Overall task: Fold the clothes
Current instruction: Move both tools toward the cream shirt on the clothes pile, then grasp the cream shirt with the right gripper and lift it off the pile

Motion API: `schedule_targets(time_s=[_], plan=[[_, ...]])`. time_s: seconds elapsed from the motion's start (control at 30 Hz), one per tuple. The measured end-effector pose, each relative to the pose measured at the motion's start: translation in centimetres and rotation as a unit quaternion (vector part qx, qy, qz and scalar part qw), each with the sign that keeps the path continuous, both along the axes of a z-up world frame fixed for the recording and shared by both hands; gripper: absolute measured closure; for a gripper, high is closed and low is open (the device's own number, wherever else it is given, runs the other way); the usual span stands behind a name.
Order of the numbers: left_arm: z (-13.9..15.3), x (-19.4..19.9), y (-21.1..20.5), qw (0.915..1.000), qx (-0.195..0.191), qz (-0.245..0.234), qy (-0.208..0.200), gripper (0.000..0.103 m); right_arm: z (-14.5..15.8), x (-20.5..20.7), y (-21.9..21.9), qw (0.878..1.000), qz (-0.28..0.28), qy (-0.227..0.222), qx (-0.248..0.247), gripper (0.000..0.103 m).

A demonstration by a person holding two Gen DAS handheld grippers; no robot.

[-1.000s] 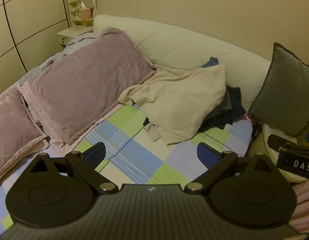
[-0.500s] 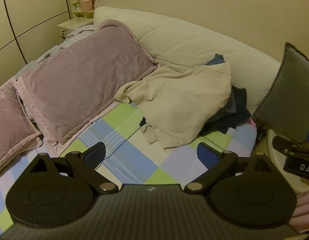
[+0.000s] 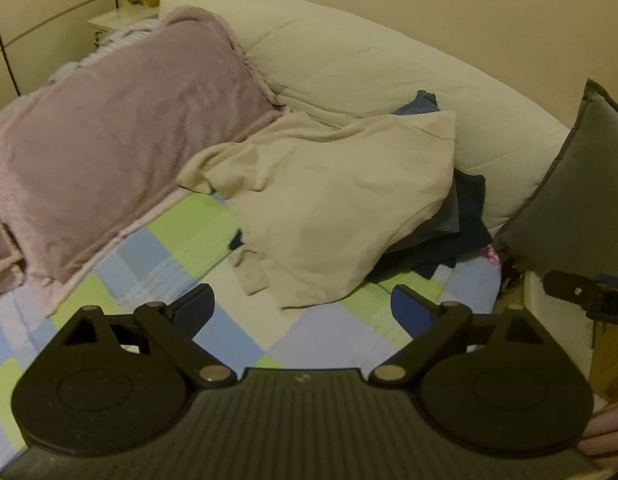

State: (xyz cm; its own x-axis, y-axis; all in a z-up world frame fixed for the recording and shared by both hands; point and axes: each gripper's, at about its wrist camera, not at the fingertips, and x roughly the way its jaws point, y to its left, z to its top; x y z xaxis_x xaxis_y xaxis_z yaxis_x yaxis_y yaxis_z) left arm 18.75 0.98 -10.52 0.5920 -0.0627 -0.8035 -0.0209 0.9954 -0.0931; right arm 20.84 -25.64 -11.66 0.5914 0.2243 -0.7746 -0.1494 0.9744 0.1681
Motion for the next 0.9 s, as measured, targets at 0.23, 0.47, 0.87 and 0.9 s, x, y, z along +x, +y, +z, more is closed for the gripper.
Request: schedule_targets(time_s=[0.23,0.47,0.87,0.9], plan=[[-3.7,3.3,-1.7,0.9999,0.011,-0.007,0.004,0.01,-2.6,3.8,-1.9,0.999,-0.016,0.019,0.032,0.001],[-6.0,6.4,-2.3,0.9999,-0.009,0.001,0.005,0.014,-4.0,8.6,-2.4,0.999,-0.008,0.023,0.031,0.018],[-7.1,13.4,-1.1,0.9996,-0.025,0.01,0.009,0.016,-7.1,17.2,-1.6,0.995,0.043,0.021,0.085,0.041],[-7.2,13.9,-0.8,0.9995,-0.025,0.016,0.011,0.016,-7.7,18.0,-1.4,0.995,0.042,0.025,0.09,0.041]])
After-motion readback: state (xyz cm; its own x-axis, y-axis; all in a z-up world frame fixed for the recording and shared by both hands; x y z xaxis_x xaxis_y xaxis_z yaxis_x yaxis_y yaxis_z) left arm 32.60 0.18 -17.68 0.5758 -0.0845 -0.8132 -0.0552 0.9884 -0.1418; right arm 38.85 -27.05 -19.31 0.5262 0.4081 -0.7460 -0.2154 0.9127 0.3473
